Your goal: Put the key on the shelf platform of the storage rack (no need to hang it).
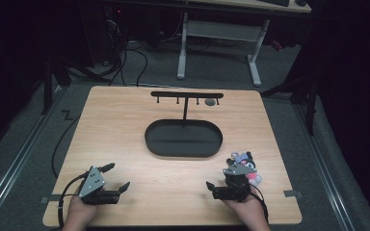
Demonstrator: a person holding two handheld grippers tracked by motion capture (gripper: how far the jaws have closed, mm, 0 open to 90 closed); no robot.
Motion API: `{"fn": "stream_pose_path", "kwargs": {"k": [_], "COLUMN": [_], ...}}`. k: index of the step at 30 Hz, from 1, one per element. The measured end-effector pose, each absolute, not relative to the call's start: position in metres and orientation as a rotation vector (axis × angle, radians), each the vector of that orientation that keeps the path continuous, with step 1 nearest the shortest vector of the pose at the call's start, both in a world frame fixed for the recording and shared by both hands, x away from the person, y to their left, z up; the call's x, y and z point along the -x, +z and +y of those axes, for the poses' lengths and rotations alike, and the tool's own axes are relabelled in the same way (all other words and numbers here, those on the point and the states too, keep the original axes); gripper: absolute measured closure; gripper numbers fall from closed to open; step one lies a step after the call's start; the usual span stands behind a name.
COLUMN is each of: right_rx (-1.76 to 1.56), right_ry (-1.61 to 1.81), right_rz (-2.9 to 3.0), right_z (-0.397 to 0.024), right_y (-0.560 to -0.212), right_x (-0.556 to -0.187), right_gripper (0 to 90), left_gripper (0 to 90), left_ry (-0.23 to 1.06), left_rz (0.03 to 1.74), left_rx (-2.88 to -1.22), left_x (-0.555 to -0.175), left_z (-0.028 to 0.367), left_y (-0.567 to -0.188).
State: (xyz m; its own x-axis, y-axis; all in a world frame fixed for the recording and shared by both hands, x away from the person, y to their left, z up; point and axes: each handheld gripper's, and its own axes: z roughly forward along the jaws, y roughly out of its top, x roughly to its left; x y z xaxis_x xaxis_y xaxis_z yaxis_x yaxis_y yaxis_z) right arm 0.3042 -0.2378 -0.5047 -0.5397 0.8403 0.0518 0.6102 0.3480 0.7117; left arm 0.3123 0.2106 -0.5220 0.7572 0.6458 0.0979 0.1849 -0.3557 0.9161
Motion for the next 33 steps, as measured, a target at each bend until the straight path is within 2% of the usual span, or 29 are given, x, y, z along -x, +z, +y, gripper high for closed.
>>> {"fn": "stream_pose_path", "kwargs": {"k": [14, 33], "right_rx": [-1.314, -1.362], "right_ry": [0.819, 0.654], "right_rz": [2.447, 2.577], "right_z": [-0.228, -0.224], "right_y": [-0.503, -0.477], "right_x": [-0.308, -0.326], "right_gripper": [17.1, 20.3], "left_gripper": [14.7, 14.7], "left_ry": [0.545, 0.520], "left_rz": [0.666, 0.682], "left_rx": [-1.874, -1.882], "left_x": [-0.314, -0.317], "left_z": [0.217, 0.217], "left_y": [-0.520, -0.520]}}
